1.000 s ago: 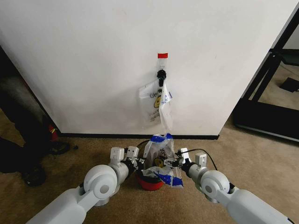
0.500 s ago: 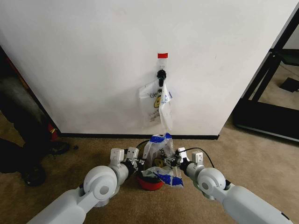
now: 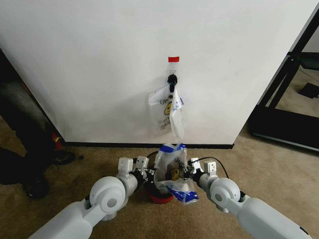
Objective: Pick up the garbage bag from the wall and place it over the trash bin.
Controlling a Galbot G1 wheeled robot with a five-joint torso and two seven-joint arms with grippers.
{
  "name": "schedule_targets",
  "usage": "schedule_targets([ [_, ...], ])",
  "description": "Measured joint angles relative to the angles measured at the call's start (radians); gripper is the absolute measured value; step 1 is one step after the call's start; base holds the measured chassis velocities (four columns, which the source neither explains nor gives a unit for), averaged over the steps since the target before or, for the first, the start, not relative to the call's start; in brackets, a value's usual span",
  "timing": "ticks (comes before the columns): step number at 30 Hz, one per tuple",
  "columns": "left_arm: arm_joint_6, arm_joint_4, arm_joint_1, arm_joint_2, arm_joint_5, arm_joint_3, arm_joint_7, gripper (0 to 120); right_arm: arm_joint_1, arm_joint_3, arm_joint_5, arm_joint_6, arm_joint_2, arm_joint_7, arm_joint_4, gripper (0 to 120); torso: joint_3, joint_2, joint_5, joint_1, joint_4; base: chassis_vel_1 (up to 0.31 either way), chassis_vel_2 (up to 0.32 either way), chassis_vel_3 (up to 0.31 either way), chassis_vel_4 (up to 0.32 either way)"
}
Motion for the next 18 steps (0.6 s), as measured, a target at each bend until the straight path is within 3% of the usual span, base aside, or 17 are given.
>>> schedule_targets([
  [18, 0.007, 0.062, 0.037, 0.052, -0.036, -0.083, 0.013, 0, -0.076, 0.067, -0.035, 0.026, -0.028, -0.039, 0.059, 1, 0.0, 0.0, -0.0004, 0.0, 0.0, 0.0, 0.0, 0.0, 0.0],
])
